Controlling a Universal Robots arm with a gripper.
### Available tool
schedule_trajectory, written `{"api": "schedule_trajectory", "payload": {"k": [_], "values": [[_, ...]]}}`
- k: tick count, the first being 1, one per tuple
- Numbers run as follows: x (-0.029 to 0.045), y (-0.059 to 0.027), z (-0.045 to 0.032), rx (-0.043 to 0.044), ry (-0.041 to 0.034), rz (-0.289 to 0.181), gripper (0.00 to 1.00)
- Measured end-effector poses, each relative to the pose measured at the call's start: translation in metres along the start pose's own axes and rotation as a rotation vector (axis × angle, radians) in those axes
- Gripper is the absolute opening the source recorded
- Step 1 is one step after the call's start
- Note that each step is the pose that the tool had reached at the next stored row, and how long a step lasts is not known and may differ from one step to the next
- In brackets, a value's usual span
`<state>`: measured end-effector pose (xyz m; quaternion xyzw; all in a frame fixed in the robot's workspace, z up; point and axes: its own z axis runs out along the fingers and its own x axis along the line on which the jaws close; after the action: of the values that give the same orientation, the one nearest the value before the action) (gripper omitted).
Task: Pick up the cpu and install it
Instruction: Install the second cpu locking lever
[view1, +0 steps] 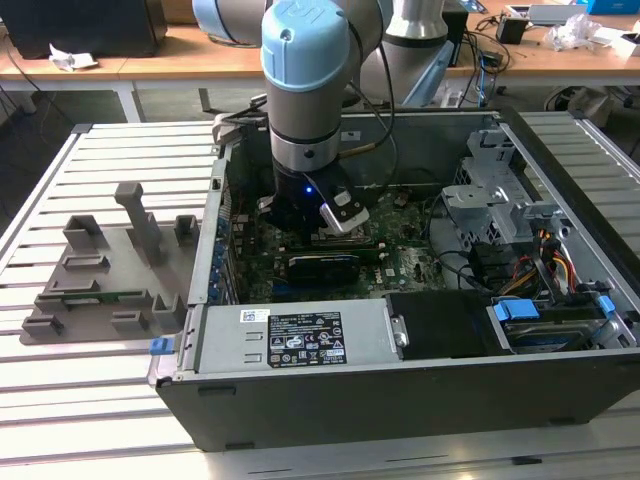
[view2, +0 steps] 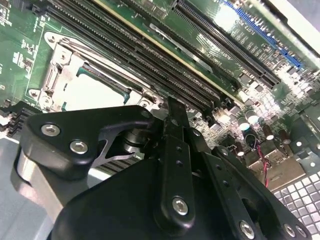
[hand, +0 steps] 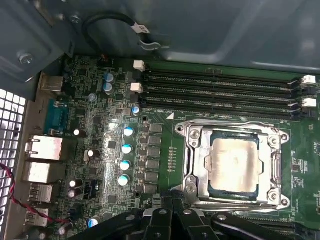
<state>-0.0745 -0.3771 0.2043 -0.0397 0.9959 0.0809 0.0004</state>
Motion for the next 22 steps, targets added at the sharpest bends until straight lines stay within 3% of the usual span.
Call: {"api": "schedule_trajectory", "payload": {"k": [5, 9, 11, 17, 18, 22], "values": [[0.0002, -0.0012, 0.0054, -0.0084, 0.0013, -0.007, 0.11], [0.0004, -0.0002, 0.0051, -0.0073, 0.0039, -0.019, 0.11], [-0.0006, 0.0029, 0.0067, -0.0114, 0.0053, -0.038, 0.11], [-0.0018, 0.0043, 0.0005, -0.0142, 0.0078, -0.052, 0.11], [-0.0031, 0.0052, -0.0018, -0.0145, 0.0077, -0.052, 0.11], [-0.0243, 0.0076, -0.0015, -0.0145, 0.0098, -0.052, 0.11]]}}
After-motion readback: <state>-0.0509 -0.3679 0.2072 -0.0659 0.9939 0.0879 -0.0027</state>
